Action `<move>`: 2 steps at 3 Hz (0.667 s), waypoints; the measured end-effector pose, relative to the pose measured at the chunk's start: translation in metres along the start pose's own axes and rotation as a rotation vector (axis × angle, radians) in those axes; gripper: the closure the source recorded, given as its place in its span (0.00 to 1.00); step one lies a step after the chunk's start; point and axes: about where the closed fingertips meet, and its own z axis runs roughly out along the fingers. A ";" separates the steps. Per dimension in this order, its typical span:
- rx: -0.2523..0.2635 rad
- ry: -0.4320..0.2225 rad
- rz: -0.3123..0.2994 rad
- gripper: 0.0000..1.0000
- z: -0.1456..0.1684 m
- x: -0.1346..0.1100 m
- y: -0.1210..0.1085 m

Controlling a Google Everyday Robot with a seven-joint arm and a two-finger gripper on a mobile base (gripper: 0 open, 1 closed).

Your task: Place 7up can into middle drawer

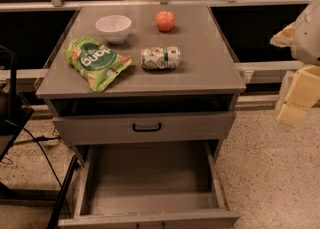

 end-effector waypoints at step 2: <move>0.019 -0.023 -0.032 0.00 0.001 -0.011 -0.021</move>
Offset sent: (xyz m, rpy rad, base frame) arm 0.0321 0.0066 0.0083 0.0015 -0.0262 0.0548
